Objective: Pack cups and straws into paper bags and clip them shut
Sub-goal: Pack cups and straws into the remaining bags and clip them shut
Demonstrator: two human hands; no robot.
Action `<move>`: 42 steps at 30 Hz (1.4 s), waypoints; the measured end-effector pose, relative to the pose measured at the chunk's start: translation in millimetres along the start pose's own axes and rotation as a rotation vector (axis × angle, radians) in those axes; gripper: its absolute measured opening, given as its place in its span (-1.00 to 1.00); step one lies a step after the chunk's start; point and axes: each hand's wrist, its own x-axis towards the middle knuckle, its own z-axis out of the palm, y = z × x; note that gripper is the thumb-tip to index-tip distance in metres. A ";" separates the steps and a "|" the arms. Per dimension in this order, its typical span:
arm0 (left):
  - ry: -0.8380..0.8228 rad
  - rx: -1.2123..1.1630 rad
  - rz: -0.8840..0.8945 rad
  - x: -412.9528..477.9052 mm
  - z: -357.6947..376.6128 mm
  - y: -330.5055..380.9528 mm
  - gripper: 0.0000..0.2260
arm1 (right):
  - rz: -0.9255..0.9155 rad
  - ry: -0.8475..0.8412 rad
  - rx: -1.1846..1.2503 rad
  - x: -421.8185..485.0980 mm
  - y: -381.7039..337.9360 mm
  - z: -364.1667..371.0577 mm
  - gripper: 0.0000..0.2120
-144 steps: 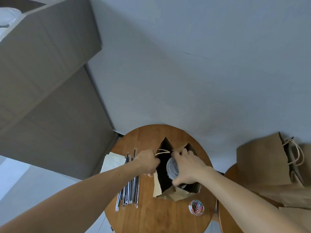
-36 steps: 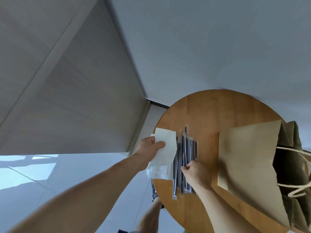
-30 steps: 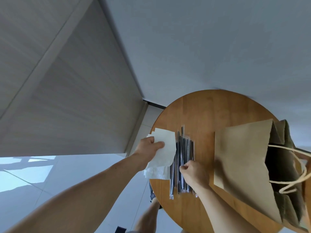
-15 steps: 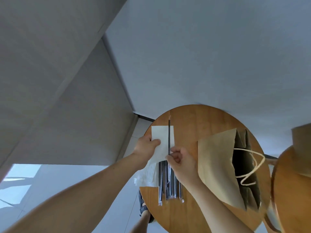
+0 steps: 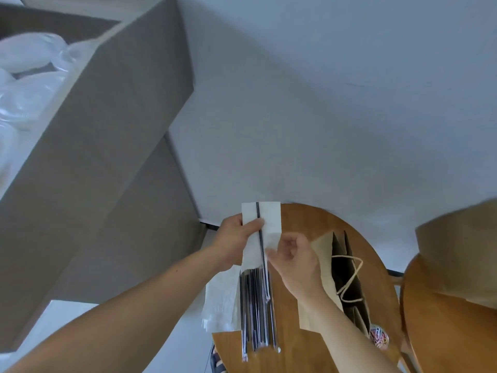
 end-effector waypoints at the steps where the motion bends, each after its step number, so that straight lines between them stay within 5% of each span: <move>1: -0.048 -0.004 0.001 -2.1 0.2 6.7 -0.85 | 0.016 0.031 0.041 4.2 -6.1 -8.3 -0.60; 11: -0.371 0.064 0.004 -23.4 31.5 44.2 -0.76 | 0.068 -0.190 0.236 4.3 -40.4 -62.0 -0.85; 20: -0.457 0.122 0.078 -35.9 81.2 73.6 -0.77 | 0.063 -0.085 0.187 -1.7 -54.7 -116.9 -0.88; 24: -0.356 0.111 0.122 -27.6 99.0 81.5 -0.81 | 0.027 0.111 0.190 9.3 -66.3 -162.3 -0.93; 27: -0.225 0.487 0.077 -15.5 97.0 57.5 -0.78 | 0.038 0.307 0.155 23.6 -64.7 -196.5 -0.95; 31: -0.403 0.951 -0.129 -12.8 109.7 -3.5 -0.52 | 0.046 0.395 0.089 42.1 -45.9 -204.4 -0.72; 34: -0.399 1.228 -0.035 -17.8 136.8 -38.7 -0.34 | 0.069 0.397 0.042 54.4 -29.7 -190.0 -0.79; 42: -0.125 1.191 -0.050 -17.2 149.9 -54.2 -0.69 | 0.020 0.311 -0.092 74.8 -11.6 -149.2 -0.91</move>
